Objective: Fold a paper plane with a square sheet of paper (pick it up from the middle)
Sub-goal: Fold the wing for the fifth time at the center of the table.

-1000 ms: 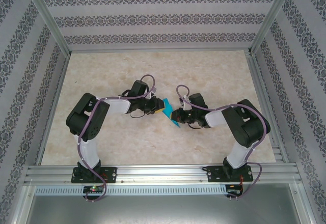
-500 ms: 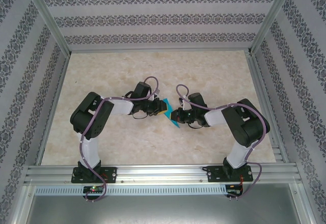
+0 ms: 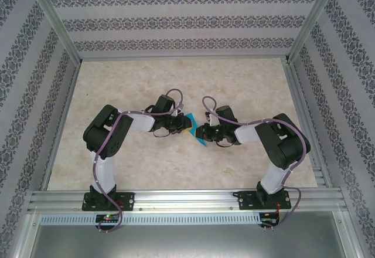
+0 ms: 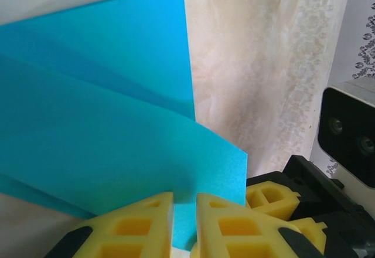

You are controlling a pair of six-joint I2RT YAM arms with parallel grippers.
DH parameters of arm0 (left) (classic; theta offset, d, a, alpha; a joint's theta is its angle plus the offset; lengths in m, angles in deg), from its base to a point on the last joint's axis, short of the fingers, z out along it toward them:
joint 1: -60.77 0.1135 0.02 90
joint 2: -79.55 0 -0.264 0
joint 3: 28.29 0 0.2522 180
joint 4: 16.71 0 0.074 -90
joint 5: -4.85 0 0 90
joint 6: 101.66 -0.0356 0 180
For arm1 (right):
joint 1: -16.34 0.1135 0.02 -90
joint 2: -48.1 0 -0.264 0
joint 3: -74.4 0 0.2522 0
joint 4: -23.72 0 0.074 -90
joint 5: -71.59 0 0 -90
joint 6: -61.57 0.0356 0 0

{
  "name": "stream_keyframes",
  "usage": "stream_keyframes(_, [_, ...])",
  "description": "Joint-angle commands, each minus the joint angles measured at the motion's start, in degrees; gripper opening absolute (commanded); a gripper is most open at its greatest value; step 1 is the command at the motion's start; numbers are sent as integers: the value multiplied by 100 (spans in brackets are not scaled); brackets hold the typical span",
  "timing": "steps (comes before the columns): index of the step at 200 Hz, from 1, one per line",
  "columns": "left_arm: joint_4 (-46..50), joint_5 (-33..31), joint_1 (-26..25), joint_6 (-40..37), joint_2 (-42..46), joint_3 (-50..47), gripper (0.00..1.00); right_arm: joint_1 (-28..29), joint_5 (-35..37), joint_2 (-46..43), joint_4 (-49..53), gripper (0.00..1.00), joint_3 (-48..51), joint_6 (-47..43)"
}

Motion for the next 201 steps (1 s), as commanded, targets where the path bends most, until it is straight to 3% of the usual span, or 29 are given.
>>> stream_keyframes(1, [224, -192, -51, -73, -135, 160, 19, -31, 45, -217, 331, 17, -73, -100])
stream_keyframes(89, [344, -216, -55, -92, -192, 199, 19, -13, 275, -530, 975, 19, -23, -297])
stream_keyframes(159, [280, -28, -51, -110, -13, 304, 19, -13, 338, -192, 955, 8, -47, -240])
stream_keyframes(201, [-225, 277, -59, 51, 193, 107, 21, -21, 311, -10, 981, 8, -56, -189])
